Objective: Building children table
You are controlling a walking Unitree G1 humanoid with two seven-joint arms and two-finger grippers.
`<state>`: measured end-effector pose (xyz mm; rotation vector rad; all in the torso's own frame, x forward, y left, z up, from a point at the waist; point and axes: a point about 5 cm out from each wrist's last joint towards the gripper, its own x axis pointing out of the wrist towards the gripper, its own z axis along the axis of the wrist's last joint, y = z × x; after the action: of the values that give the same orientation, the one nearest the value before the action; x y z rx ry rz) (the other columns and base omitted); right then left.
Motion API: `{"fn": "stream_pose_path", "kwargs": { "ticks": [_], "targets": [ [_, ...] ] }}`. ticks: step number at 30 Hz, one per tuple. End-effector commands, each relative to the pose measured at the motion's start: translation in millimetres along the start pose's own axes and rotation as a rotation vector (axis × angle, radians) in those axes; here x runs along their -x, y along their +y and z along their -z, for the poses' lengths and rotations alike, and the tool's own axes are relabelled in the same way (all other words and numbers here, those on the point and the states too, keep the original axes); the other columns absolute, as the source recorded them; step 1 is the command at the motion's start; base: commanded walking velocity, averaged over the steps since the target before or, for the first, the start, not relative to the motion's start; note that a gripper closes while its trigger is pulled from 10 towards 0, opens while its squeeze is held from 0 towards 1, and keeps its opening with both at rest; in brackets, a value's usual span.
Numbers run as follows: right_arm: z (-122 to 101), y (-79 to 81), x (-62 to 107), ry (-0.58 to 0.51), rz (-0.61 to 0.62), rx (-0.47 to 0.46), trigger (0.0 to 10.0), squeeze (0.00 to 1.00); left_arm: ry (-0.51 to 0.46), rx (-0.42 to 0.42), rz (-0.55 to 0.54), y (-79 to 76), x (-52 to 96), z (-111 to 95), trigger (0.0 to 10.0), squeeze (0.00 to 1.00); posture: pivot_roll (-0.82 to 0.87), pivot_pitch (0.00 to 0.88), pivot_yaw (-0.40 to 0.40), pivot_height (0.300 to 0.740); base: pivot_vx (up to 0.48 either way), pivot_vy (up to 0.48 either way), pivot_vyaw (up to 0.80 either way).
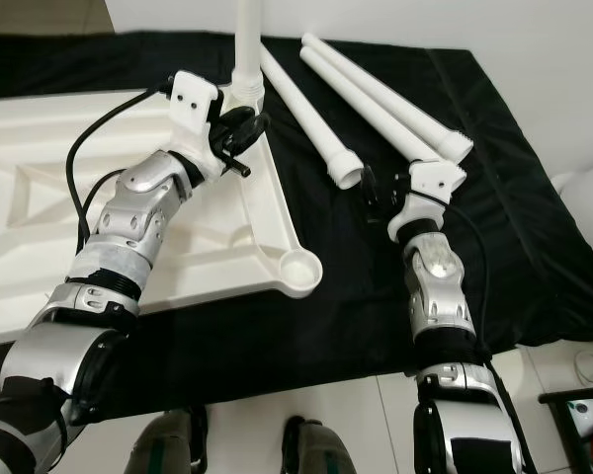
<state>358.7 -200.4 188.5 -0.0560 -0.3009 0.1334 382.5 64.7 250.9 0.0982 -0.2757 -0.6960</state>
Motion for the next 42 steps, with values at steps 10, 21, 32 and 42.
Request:
{"fn": "stream_pose_path", "kwargs": {
  "ticks": [10, 21, 32, 42],
  "targets": [
    [10.5, 29.8, 3.3, -0.025, -0.100, -0.206, 10.0, 0.00, 0.002, -0.010, -0.045, 1.3, 4.6, -5.8, 10.0, 0.00, 0.12, 0.278, -0.112, 0.740, 0.000, 0.000, 0.00],
    [10.1, 39.5, -2.2, -0.050, -0.157, -0.261, 10.0, 0.00, -0.007, -0.030, -0.044, 1.9, 8.8, -13.1, 10.0, 0.00, 0.14, 0.293, -0.115, 0.740, 0.000, 0.000, 0.00],
    [-0.4, 40.8, -18.0, -0.068, -0.174, -0.262, 10.0, 0.00, -0.010, -0.038, -0.048, 1.3, 15.0, -17.8, 10.0, 0.00, 0.16, 0.318, -0.123, 0.740, 0.000, 0.000, 0.00],
    [-12.1, 44.2, -35.2, -0.084, -0.189, -0.261, 10.0, 0.00, -0.011, -0.038, -0.051, -1.3, 19.9, -22.4, 10.0, 0.00, 0.16, 0.345, -0.131, 0.740, 0.000, 0.000, 0.00]
  ]
}}
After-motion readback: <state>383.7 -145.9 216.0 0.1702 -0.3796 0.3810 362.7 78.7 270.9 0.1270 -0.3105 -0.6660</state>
